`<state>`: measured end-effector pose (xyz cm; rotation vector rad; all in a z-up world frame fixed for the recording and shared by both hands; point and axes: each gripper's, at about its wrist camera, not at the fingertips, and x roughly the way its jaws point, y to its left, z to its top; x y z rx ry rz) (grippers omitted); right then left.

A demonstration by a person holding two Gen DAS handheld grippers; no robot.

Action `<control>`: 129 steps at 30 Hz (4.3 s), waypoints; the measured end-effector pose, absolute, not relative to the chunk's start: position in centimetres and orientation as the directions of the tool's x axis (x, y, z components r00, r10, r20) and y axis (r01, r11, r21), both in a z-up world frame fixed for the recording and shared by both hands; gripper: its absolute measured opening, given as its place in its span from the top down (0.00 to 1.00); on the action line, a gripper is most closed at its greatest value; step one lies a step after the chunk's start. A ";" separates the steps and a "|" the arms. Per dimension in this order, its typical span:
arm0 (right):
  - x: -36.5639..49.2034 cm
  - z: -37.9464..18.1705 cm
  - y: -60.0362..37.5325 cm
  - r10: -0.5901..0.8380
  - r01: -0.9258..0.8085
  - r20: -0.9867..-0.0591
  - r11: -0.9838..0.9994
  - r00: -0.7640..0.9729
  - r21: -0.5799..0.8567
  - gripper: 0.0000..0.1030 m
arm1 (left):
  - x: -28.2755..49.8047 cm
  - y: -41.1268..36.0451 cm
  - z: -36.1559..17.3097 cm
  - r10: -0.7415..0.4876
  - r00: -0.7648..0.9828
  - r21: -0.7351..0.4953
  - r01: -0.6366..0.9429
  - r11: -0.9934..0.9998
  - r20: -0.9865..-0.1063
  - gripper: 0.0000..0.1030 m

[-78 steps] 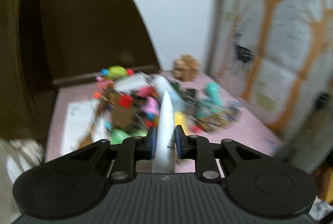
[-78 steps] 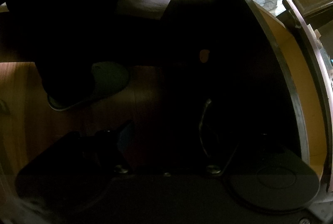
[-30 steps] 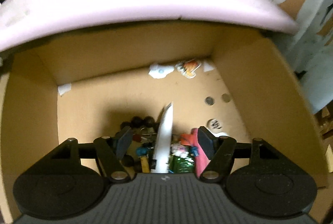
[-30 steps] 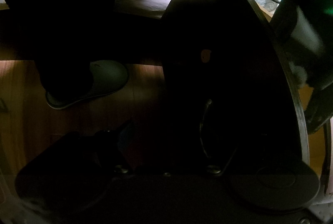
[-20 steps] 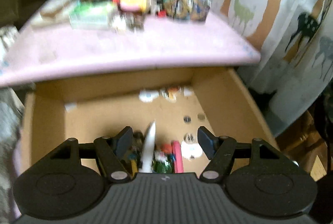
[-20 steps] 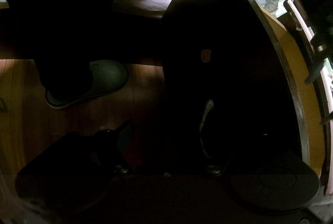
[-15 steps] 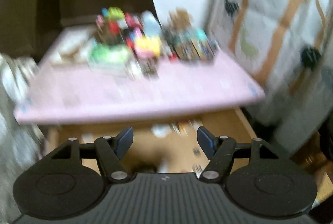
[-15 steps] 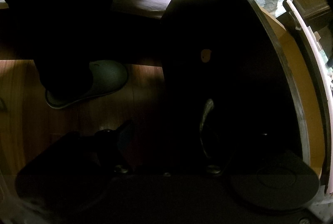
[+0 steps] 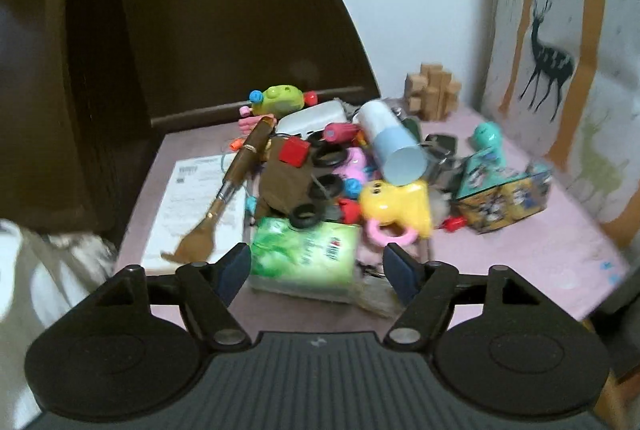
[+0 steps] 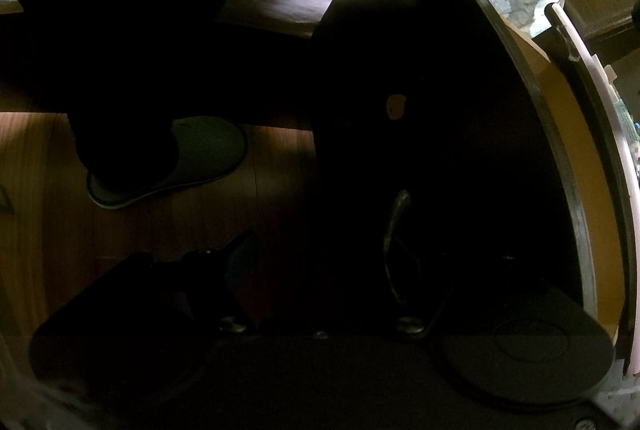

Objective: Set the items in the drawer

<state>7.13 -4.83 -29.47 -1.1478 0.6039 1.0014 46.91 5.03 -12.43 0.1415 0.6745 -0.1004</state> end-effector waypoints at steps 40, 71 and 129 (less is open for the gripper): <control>6.8 -29.6 -4.1 0.324 -0.882 -0.824 0.088 0.465 -0.463 0.25 | 39.6 6.4 -10.7 -0.127 0.759 0.027 0.187 0.982 -0.639 0.52; 7.0 -29.5 -4.3 0.322 -0.882 -0.825 0.086 0.464 -0.463 0.25 | 32.4 3.5 -15.7 -0.180 0.659 -0.112 0.145 0.983 -0.730 0.23; 6.5 -29.5 -4.6 0.335 -0.882 -0.821 0.075 0.462 -0.466 0.24 | 48.8 -10.5 -13.0 -0.304 0.689 0.273 0.595 0.756 -0.658 0.43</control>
